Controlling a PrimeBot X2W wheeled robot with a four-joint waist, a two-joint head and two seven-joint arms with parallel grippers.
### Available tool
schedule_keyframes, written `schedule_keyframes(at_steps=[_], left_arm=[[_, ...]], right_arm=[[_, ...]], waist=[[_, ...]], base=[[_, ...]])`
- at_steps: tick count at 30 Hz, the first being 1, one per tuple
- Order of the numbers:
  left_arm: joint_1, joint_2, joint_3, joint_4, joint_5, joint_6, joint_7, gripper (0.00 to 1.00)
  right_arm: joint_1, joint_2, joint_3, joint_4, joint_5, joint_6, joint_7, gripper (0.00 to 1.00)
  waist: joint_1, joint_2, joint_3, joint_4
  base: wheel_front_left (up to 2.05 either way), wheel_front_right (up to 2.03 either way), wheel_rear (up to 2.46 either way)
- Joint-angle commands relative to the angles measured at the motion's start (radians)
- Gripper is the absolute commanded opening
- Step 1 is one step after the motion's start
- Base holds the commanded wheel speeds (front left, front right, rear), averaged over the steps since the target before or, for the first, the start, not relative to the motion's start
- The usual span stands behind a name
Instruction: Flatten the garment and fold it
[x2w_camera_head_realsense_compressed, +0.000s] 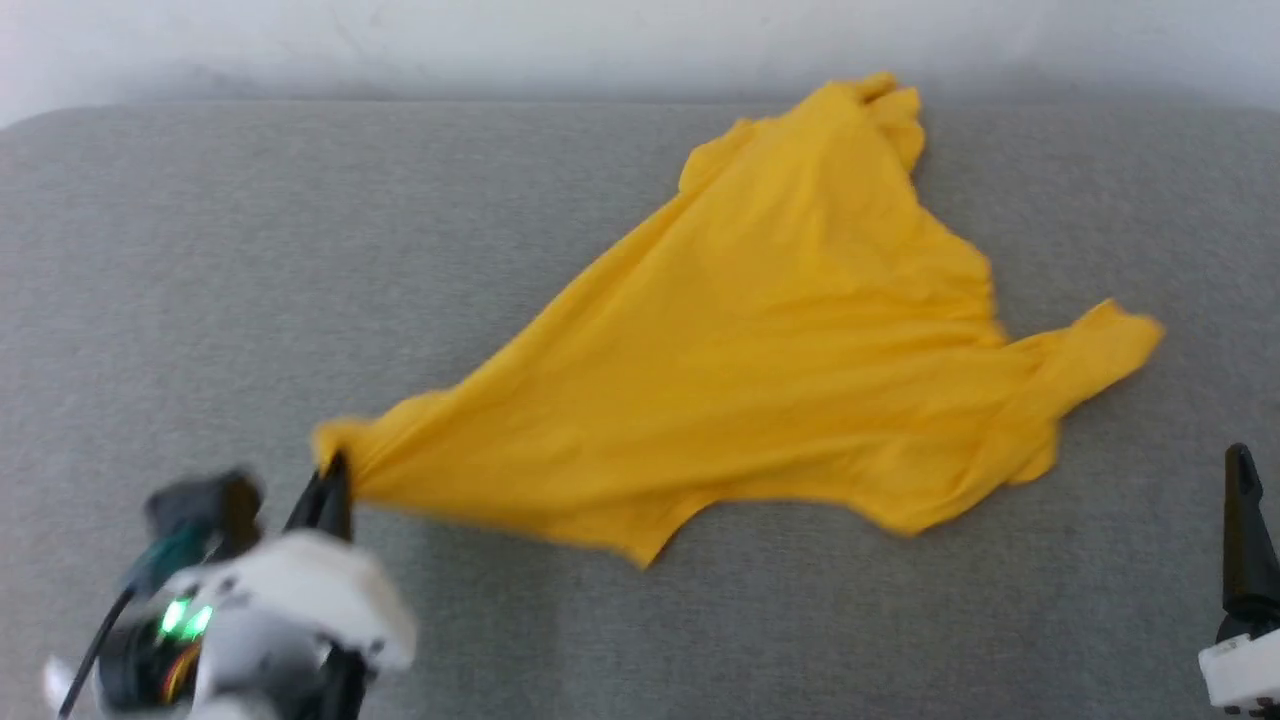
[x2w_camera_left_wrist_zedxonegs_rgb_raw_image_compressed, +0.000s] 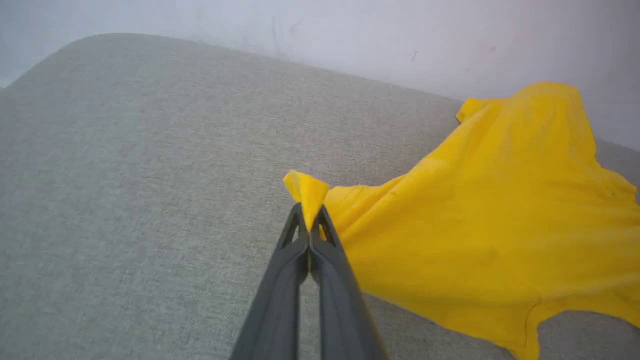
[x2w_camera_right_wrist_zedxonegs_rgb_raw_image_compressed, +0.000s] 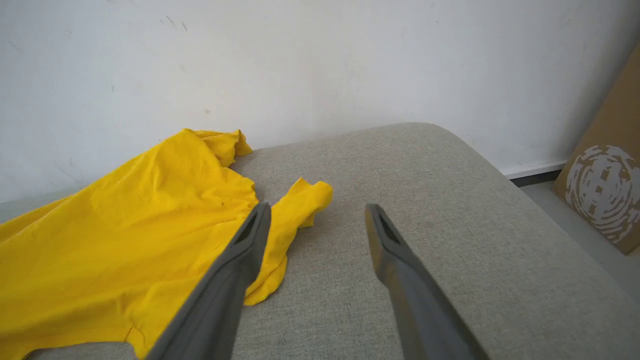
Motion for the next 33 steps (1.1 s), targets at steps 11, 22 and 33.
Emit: schedule_keyframes(at_steps=[11,22,33], left_arm=[[0.171,-0.078,0.034,-0.071,-0.053,0.033,-0.131,1.0],[-0.174,-0.103,-0.286,-0.114,0.195,-0.11,-0.171,1.0],[-0.374,-0.198,-0.578,0.34,0.223,-0.318,0.028,1.0]], right_arm=[[0.012,0.003,0.021,-0.029,-0.005,-0.001,0.033,1.0],[0.001,0.003,0.026,-0.051,-0.008,-0.001,0.046,1.0],[-0.047,0.003,0.023,-0.031,0.007,-0.001,0.038,1.0]], waist=[[0.0002,-0.0001,-0.022,0.091],[0.0002,-0.0001,0.03,0.058],[0.0002,-0.0001,0.111,-0.005]], base=[[0.0,0.0,0.0],[0.0,0.0,0.0],[0.0,0.0,0.0]])
